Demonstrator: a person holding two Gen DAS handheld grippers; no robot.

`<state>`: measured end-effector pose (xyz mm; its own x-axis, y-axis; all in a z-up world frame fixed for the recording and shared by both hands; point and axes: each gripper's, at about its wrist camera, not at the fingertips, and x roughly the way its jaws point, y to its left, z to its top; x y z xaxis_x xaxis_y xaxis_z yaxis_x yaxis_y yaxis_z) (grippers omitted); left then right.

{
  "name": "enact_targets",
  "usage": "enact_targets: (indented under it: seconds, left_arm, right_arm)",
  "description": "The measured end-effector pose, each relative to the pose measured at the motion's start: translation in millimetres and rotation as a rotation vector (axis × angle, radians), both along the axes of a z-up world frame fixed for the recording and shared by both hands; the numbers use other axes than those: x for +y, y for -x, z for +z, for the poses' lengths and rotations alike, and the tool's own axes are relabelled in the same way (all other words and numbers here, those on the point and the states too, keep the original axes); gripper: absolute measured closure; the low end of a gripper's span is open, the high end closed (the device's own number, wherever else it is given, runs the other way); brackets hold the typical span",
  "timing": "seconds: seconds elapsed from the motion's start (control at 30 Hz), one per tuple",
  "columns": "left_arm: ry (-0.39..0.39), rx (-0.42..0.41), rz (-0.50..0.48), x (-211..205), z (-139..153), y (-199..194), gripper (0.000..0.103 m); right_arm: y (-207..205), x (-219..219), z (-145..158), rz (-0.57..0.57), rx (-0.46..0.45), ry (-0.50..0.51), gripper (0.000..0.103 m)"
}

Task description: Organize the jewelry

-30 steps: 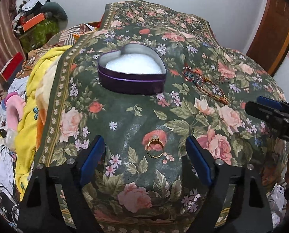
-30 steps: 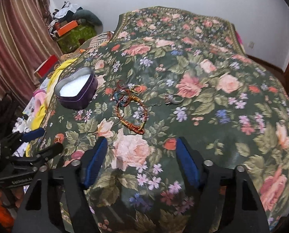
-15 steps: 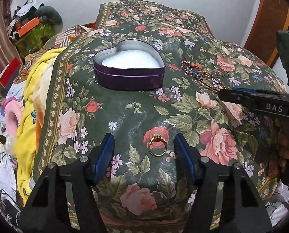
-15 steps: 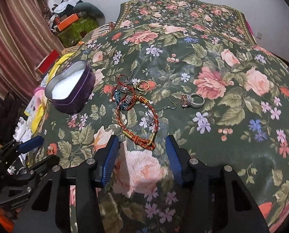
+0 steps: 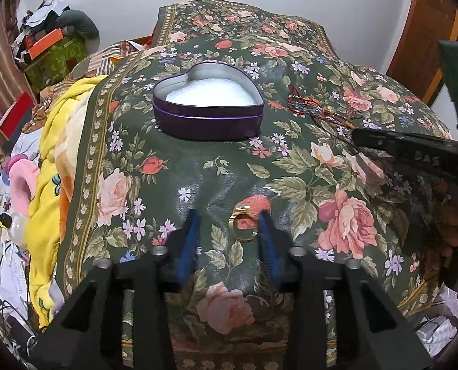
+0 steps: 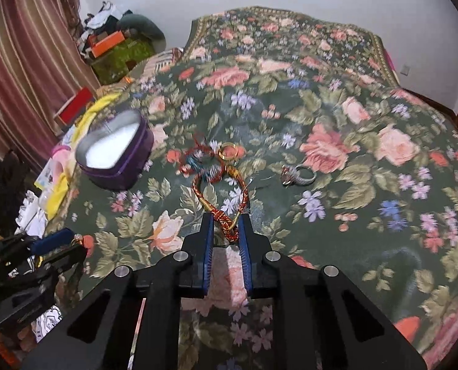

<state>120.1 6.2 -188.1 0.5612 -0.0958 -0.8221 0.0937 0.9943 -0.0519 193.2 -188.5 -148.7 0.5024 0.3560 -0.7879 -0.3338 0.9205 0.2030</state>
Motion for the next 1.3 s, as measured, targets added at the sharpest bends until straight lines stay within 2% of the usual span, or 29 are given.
enact_targets:
  seconds: [0.03,0.07,0.2,0.57,0.87,0.97,1.1,1.2,1.3]
  left_arm:
    - [0.004,-0.001,0.003,1.4,-0.1,0.4,0.084]
    - [0.011,-0.001,0.006,3.0,-0.2,0.7,0.086]
    - [0.044,-0.005,0.014,5.7,2.0,1.4,0.086]
    - [0.064,-0.076,-0.001,-1.6,27.3,4.2,0.086]
    - [0.068,-0.147,-0.005,-2.4,51.3,-1.0,0.086]
    - [0.074,-0.166,-0.001,-1.4,57.6,-3.7,0.086]
    - [0.084,-0.19,0.006,0.6,65.0,-6.7,0.086]
    - [0.087,-0.197,0.012,1.2,66.8,-9.1,0.086]
    - [0.092,-0.193,0.016,2.6,65.5,-10.2,0.086]
  right_arm:
    - [0.5,-0.7,2.7,-0.001,-0.007,-0.001,0.089]
    - [1.8,-2.5,5.6,-0.003,-0.014,-0.002,0.089]
    - [7.2,-10.7,13.1,-0.016,-0.027,-0.018,0.089]
    - [18.9,-29.0,28.3,-0.04,-0.052,-0.043,0.09]
    - [22.8,-28.4,52.1,-0.029,-0.115,-0.072,0.09]
    - [23.7,-26.1,62.1,-0.019,-0.139,-0.085,0.095]
    - [23.8,-22.3,74.6,-0.005,-0.178,-0.092,0.095]
    - [20.9,-19.8,72.9,-0.002,-0.18,-0.08,0.095]
    - [16.6,-21.9,63.8,-0.006,-0.145,-0.076,0.095]
